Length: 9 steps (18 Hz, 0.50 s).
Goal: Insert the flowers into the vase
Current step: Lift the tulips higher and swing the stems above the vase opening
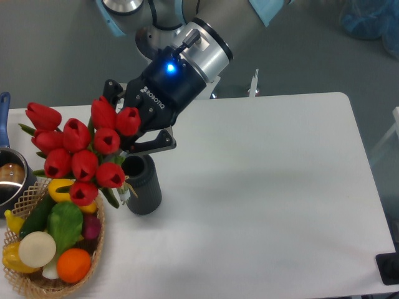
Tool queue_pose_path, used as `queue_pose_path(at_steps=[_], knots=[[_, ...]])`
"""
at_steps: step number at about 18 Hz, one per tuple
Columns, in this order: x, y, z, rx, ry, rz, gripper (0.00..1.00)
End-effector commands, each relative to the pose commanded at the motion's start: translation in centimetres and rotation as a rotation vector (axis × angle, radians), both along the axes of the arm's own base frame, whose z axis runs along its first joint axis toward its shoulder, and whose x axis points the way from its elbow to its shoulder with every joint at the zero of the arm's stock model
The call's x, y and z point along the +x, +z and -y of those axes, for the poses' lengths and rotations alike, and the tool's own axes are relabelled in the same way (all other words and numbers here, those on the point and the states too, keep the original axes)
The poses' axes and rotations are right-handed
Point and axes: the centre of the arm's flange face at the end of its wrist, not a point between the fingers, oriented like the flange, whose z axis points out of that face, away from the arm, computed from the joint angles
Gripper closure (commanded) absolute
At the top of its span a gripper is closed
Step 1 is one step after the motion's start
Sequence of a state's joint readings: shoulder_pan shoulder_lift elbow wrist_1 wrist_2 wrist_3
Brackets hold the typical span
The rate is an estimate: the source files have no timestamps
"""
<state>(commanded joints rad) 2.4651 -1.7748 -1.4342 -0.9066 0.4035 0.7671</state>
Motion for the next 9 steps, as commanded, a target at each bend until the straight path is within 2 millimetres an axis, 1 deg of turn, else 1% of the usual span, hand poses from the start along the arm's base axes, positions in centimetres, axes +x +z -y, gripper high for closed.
queue_pose_path(at_steps=[1,4,6,8,9], knots=[[0.1,-0.1,0.0,-0.001,-0.003,0.009,0.89],[1.4,-0.8,-1.2,-0.008,-0.031,0.018,0.88],[2.7,-1.6,-1.9,-0.02,-0.056,0.031,0.87],[3.3,-2.4,-1.5,-0.031,-0.057,0.04,0.87],[3.8,-2.5,-1.2,-0.031,-0.059,0.038,0.87]])
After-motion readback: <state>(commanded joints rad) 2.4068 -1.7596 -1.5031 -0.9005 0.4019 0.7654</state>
